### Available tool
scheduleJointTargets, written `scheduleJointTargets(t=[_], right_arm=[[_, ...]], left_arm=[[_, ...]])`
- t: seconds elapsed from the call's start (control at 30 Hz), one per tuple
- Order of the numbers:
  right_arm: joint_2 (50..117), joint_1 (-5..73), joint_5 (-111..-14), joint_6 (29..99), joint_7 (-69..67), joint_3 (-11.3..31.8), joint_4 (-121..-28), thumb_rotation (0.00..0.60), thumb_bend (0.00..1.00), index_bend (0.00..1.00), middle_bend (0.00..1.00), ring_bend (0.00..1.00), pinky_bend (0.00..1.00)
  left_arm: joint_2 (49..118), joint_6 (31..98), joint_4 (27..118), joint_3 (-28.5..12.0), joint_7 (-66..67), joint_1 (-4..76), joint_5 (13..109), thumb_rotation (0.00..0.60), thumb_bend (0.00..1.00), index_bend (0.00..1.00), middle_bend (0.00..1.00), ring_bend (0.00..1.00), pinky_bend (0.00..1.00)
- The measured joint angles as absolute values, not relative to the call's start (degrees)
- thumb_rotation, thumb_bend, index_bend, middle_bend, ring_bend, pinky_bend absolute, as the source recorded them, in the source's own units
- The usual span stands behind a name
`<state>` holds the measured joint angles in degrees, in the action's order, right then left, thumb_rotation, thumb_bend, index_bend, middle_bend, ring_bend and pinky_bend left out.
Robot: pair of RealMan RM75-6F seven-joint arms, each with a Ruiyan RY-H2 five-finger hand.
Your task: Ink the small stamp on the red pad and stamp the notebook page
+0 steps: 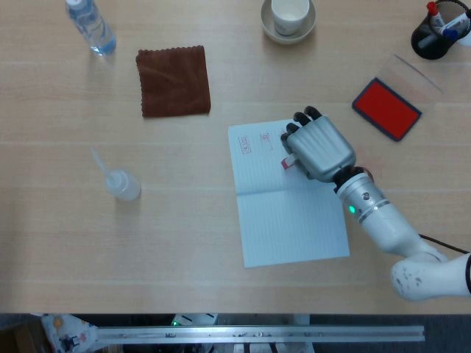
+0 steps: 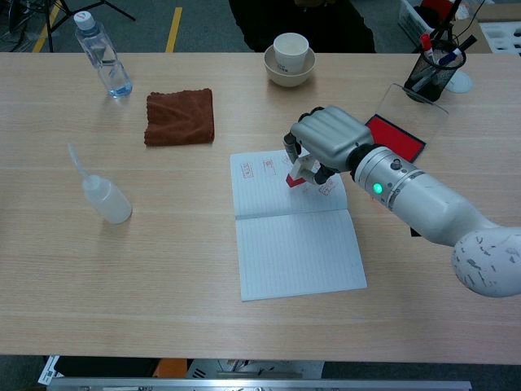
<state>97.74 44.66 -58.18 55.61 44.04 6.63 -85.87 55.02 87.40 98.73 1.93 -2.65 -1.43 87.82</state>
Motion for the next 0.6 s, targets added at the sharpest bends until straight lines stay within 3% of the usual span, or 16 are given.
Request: scheduleJointTargets(t=[0.6], right_arm=[[103.47, 47.95, -54.75, 54.42, 45.88, 7.73, -76.59, 0.6, 0.34, 0.63, 0.44, 0.24, 0.21]], left_arm=[[55.1, 86.82, 98.01, 1.86, -2.9, -1.51, 87.02, 0.6, 0.34, 0.12, 0.09, 0.02, 0.05]])
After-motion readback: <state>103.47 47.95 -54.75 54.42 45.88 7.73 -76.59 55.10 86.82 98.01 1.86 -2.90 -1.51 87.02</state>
